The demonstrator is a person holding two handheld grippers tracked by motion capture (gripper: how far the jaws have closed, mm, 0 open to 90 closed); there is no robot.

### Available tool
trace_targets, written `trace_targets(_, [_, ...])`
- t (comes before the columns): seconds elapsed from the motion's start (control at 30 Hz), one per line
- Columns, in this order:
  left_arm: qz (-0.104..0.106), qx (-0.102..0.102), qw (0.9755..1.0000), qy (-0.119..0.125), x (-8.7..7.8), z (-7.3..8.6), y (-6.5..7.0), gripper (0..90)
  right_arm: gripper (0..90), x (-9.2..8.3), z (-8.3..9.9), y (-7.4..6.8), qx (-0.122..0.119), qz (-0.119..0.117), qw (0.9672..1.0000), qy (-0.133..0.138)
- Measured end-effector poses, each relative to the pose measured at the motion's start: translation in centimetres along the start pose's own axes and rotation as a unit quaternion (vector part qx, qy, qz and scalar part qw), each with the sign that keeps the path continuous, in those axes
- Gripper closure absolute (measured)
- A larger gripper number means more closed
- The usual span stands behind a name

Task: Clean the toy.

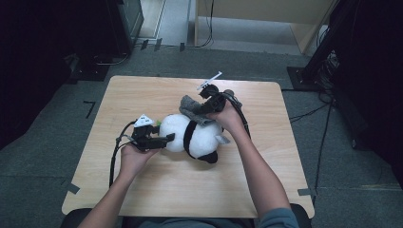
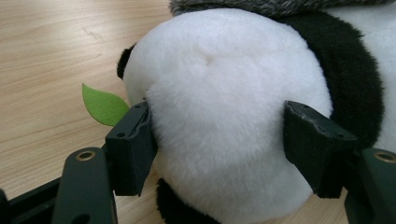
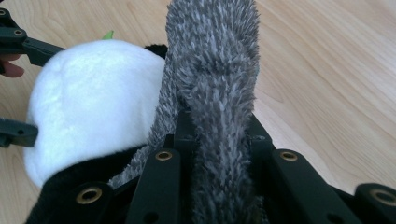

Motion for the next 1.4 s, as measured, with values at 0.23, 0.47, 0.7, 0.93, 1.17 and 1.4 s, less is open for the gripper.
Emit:
trace_targets(0.23, [0.0, 0.001, 1.0, -0.001, 0.0, 0.0, 0.0, 30.2, 73.7, -1.1, 1.5, 1.0, 0.015, 0.006, 0.9998, 0.01])
trace_targets(0.47, [0.0, 0.0, 1.0, -0.003, 0.0, 0.0, 0.0, 30.4, 73.3, -1.8, 2.3, 1.3, 0.011, 0.022, 0.9996, 0.014])
trace_targets(0.7, [0.004, -0.004, 1.0, -0.002, 0.0, 0.0, 0.0, 31.1, 73.2, -2.4, 3.7, 2.2, 0.029, 0.025, 0.9991, 0.017])
trace_targets(0.93, [0.004, -0.007, 1.0, -0.002, 0.0, 0.1, 0.0, 31.5, 73.5, -4.1, 3.2, 1.9, 0.02, 0.034, 0.9984, 0.041])
trace_targets(1.17, [0.003, -0.007, 1.0, -0.002, 0.0, 0.1, 0.0, 31.5, 73.4, -5.0, 1.3, 0.0, 0.003, 0.029, 0.9979, 0.058])
trace_targets(1.4, [0.004, -0.006, 1.0, -0.002, 0.0, 0.0, 0.0, 31.7, 72.9, -4.3, -1.5, -3.2, -0.029, 0.008, 0.9969, 0.072])
Point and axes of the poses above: each handheld gripper's, and its own axes: x roughly forward along the jaws, z roughly out of its underside, y roughly to its right, the point moved 7 cm from there along x, roughly forward along the jaws, and after that the axes turned 9 degrees about -x, right-handed, at the moved point
